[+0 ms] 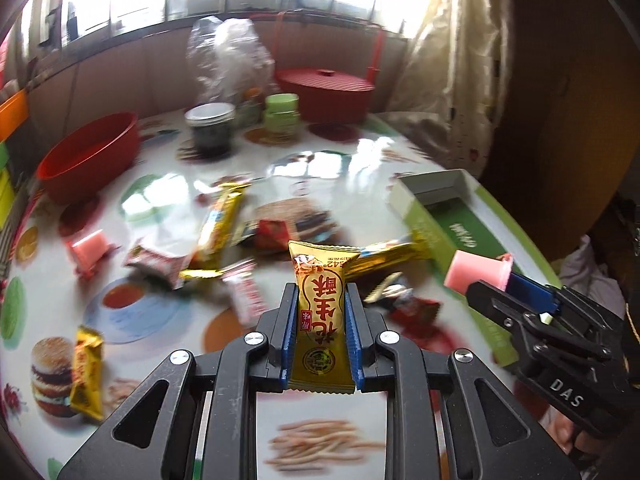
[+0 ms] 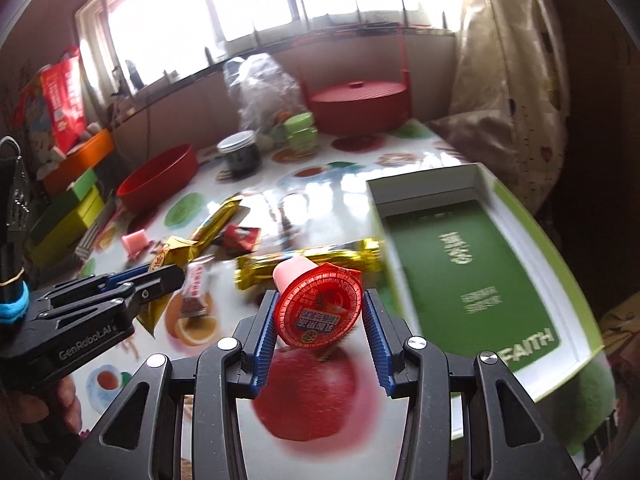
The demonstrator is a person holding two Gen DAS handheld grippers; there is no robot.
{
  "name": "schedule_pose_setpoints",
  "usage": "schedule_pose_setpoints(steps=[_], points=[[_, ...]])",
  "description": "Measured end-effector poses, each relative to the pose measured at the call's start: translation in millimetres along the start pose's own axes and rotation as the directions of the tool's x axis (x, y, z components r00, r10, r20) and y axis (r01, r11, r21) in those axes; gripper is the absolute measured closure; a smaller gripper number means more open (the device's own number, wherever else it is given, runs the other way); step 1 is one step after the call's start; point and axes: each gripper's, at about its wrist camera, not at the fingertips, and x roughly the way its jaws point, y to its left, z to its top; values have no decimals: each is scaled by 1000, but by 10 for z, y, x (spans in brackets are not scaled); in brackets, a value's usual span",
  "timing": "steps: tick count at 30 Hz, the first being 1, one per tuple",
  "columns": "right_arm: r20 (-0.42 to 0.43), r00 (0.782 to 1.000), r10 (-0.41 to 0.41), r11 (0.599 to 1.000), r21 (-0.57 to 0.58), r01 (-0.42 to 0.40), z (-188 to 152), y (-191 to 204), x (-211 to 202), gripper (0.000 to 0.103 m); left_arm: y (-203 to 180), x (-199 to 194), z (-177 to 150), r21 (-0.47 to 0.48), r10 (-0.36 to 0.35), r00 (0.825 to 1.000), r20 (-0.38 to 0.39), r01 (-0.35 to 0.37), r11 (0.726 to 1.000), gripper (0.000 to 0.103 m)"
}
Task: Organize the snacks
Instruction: 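Carry the yellow packet and red jelly cup into the green box with both tools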
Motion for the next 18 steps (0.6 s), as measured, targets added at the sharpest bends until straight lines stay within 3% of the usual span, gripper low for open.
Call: schedule_pose_setpoints(steps=[10,18], points=[[31,995,-95,994,54,94,21,-452,-178,62,-454,117,107,52,-98,995,-14,99,994,80],[18,984,-177,979,102,174,-23,-779,-188,62,-860,262,240,88,-201,979,-36,204,975,80]])
